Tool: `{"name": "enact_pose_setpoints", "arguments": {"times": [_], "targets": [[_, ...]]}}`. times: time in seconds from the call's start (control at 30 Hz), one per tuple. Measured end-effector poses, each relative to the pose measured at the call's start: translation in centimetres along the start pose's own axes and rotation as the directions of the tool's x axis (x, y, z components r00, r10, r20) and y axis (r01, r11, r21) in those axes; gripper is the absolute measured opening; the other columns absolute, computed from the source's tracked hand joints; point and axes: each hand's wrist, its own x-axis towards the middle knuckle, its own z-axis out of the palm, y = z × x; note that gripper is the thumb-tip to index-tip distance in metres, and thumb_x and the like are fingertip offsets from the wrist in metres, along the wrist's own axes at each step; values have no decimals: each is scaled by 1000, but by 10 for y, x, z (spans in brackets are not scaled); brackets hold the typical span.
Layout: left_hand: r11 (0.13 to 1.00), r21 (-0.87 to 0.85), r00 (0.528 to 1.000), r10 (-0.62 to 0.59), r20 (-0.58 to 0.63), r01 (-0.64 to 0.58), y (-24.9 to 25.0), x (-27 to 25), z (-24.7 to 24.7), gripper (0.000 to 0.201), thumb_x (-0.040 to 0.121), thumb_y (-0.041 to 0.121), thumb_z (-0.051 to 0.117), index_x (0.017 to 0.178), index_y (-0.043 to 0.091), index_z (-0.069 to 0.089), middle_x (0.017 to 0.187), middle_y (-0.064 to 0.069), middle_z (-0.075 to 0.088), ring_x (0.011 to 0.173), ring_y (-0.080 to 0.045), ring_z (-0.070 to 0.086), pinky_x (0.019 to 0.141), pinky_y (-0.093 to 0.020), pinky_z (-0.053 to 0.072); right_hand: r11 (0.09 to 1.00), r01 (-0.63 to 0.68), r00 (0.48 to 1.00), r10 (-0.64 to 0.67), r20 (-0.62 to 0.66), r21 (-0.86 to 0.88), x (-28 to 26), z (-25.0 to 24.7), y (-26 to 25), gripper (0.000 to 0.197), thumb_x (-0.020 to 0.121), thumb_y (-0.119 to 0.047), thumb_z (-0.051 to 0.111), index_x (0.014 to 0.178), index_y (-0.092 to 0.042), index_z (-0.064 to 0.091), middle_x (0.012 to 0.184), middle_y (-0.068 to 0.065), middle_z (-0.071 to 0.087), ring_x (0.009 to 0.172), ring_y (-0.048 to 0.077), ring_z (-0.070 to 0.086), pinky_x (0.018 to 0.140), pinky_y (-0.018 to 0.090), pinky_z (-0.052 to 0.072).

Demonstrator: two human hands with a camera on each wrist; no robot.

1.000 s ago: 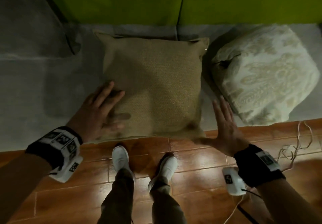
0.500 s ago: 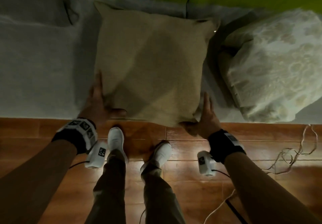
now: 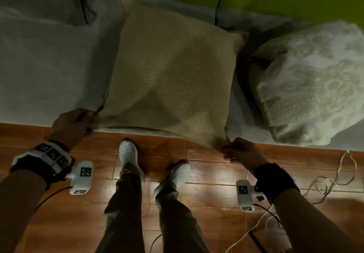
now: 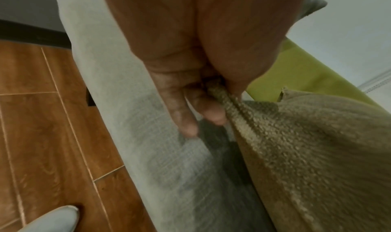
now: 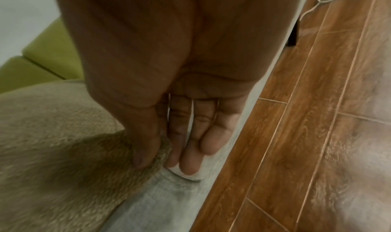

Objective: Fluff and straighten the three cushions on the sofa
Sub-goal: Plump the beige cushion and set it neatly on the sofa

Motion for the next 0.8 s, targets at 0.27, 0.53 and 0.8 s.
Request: {"name": "enact_pose_setpoints", "arguments": {"times": [0.27, 0.53, 0.8], "targets": [[967, 254, 999, -8, 37, -1, -2, 4, 11, 28, 93, 41, 52, 104, 16, 59, 106, -28, 65, 82, -37, 61, 71, -40, 45, 887, 160, 956, -249, -156, -433, -6, 3, -27, 19, 95, -10, 65, 98, -28, 65, 103, 1, 73, 97, 23, 71, 74, 26, 49], [868, 430, 948, 127, 290, -248, 79, 47, 21, 32, 96, 36, 49, 109, 13, 67, 106, -16, 70, 102, -38, 64, 91, -44, 49, 720, 514, 828, -559, 49, -466, 2, 8, -175, 64, 100, -63, 42, 154, -57, 7, 169, -17, 3, 153, 11, 8, 119, 40, 13], [879, 440, 971, 93, 221, -184, 81, 67, 5, 25, 90, 36, 52, 97, 15, 64, 98, -16, 71, 93, -37, 66, 87, -47, 52, 855, 261, 965, -222, 137, -448, 33, -9, -141, 73, 91, -79, 40, 144, -71, -10, 167, -22, -12, 156, 17, 5, 126, 42, 10]]}}
